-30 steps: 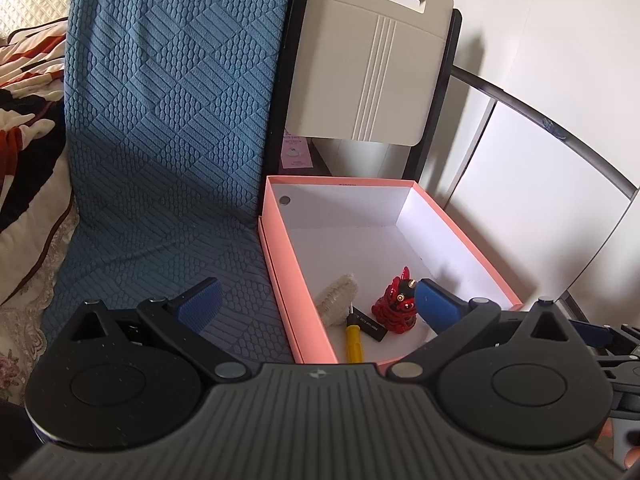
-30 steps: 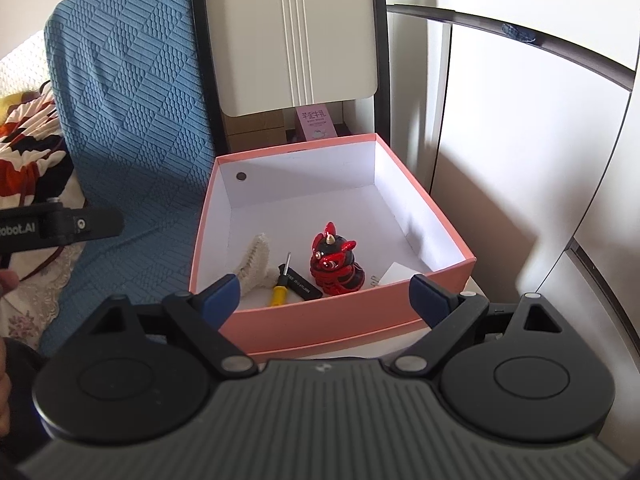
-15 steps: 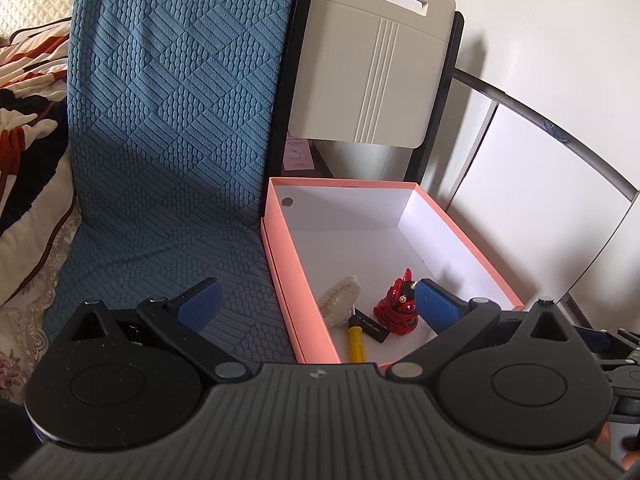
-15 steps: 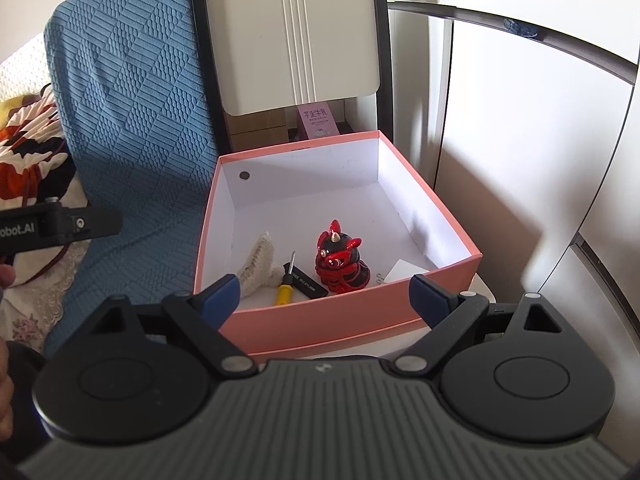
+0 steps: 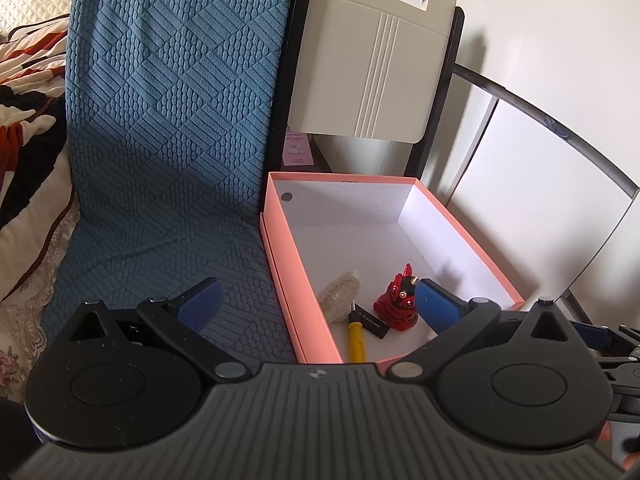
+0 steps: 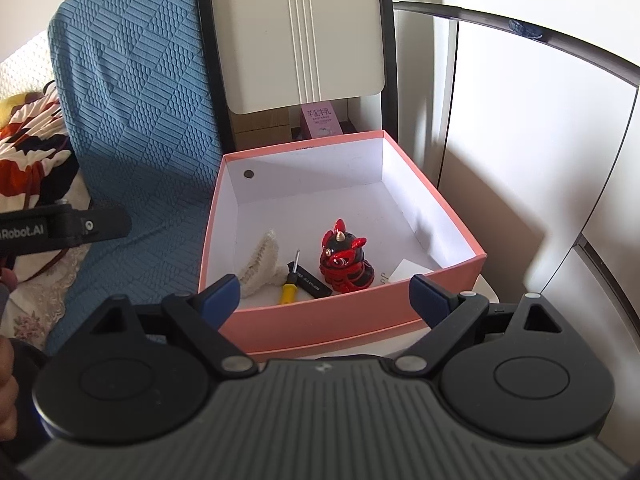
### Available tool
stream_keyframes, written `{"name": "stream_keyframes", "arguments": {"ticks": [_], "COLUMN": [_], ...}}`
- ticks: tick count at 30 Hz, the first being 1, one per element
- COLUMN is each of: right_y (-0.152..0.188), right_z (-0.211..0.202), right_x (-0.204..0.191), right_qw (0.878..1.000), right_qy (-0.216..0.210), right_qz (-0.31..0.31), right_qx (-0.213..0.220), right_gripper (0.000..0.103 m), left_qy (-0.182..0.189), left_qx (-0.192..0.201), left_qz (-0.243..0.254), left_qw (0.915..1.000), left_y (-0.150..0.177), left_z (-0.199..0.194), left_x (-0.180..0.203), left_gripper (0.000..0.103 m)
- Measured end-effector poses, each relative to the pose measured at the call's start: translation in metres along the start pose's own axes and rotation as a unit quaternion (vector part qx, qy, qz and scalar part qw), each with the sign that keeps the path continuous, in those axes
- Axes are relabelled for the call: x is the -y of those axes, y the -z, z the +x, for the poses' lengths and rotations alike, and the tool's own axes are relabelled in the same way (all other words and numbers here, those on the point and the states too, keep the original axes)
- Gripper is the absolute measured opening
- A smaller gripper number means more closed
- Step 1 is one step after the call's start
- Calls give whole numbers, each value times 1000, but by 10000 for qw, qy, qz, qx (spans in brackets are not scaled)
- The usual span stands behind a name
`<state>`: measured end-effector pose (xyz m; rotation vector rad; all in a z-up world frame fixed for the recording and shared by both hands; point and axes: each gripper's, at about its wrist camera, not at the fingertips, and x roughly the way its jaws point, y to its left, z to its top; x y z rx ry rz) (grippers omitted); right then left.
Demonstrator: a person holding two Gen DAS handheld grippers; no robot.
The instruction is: Organize rigid objects
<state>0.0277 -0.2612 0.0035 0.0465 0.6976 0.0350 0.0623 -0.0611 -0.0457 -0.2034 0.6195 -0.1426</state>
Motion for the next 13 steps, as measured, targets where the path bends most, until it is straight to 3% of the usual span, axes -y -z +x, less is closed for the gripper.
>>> {"name": "stream_keyframes", "arguments": {"ticks": [13], "right_y": [2], "right_z": [1], "right_x": [1], "right_qw": [10000], "right_qy": [-31], "right_qz": [46], "right_qx": [-31], "right_gripper": [93], "left_qy": [29], "left_qx": [-7], "left_qz": [-8], "left_qw": [10000], "left_y": [1], "left_z": [0], "left_x": [0], "left_gripper": [103]}}
